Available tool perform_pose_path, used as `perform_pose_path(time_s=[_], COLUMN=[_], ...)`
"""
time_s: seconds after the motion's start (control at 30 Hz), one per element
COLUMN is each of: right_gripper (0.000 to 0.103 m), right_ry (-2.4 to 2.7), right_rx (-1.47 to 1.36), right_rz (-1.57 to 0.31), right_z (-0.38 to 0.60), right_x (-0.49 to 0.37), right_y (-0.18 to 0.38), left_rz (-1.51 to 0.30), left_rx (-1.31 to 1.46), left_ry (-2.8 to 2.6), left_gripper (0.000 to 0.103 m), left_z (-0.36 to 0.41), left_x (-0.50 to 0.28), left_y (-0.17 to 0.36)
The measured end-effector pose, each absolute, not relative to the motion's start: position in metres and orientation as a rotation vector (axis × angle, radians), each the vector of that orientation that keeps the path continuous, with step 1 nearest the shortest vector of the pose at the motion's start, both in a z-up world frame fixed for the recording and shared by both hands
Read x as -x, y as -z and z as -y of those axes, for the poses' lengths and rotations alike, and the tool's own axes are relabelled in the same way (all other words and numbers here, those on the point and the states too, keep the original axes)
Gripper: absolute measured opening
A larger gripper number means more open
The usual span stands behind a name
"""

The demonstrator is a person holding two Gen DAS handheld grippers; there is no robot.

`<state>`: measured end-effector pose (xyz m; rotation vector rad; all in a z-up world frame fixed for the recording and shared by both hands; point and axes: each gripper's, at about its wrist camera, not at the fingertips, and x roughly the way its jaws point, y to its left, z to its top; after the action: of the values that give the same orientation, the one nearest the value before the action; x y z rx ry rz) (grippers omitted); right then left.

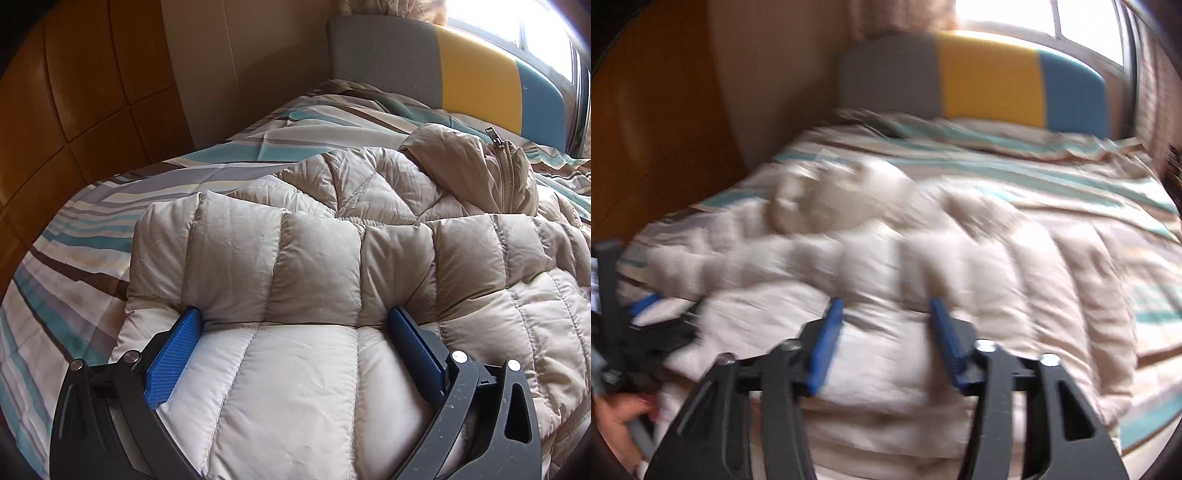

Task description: Fold large clothes

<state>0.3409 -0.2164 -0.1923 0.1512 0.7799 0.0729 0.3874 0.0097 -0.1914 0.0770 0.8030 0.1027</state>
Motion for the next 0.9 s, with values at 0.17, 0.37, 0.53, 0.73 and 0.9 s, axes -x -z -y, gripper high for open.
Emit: perform_pose_path(time_s=[0.17,0.37,0.53,0.73,0.9], right_gripper=[0.042,0.052,0.072,0.077,0.082], right_ry=[-0.077,-0.089,-0.141,-0.132,-0.083], right_rx=[-0.134,-0.149,-0.216,-0.215,-0.162], right_rz=[-0.783,-0.829,-0.835,-0.882,-0.851], right_z=[0.218,0.224,0.234,0.256,0.275], right_x=[-0.344,-0.336,-0.296,-0.229,-0.171], right_y=[0.207,0.187,0.152,0.147,0.15], left_rz=[-0.809,-0.825,-0.85,-0.86,-0.881], left_rx=[-0.082,-0.11,-0.115,-0.071,-0.122], left_ry=[-0.104,-0.112,-0.036,0.014,0.018], left_gripper=[0.1,0.1,0.1,0.1,0.1], left_z=[-0.009,-0.003,-0.014,-0.033,-0.036], left_x=[-0.388,-0.384,-0.353,-0.295,-0.247], left_y=[0.191,0.185,0.158,0.157,0.174])
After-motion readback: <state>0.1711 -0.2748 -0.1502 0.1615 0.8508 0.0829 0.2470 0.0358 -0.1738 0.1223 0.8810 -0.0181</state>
